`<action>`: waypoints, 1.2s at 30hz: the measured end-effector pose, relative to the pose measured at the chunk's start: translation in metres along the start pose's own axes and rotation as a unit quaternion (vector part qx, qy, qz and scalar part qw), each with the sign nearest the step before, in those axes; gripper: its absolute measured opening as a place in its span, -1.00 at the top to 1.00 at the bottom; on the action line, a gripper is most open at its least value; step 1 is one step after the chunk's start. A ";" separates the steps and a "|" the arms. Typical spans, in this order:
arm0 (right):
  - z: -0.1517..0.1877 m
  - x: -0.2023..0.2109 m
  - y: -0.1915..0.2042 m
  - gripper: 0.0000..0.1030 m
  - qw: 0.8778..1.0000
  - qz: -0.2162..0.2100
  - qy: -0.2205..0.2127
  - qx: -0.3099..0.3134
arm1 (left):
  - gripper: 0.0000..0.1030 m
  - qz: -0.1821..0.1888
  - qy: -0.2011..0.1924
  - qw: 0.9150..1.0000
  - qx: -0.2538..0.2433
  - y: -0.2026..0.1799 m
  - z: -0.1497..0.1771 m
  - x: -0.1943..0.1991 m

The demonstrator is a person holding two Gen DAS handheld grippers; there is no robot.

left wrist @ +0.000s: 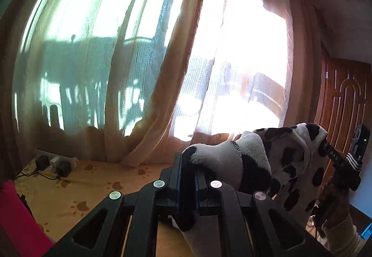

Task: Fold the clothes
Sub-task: 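Lift the cow-print fleece high with both grippers to shake it out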

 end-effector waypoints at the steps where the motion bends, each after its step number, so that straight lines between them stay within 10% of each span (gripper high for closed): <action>1: -0.017 0.008 0.001 0.78 1.000 0.002 -0.022 0.000 | 0.82 0.003 -0.010 1.000 -0.008 -0.007 -0.013 0.006; 15: -0.195 0.110 0.016 0.78 0.963 0.079 -0.255 0.044 | 0.82 0.024 -0.098 0.994 -0.034 -0.049 -0.076 0.081; 27: -0.277 0.226 0.030 0.75 0.910 0.121 -0.392 0.061 | 0.82 -0.019 -0.259 0.949 -0.180 -0.144 -0.196 0.256; 36: -0.256 0.186 0.036 0.72 0.925 0.150 -0.336 0.094 | 0.82 -0.001 -0.183 0.974 -0.134 -0.114 -0.182 0.216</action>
Point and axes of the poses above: each gripper's, at about its wrist camera, not at the fingertips, and x roughly against the way its jaws point, y to its left, z to its underside, the point moved 10 cm from there along -x, roughly the way its jaws point, and after that the axes turned 14 degrees about z, right-handed, at the moved point
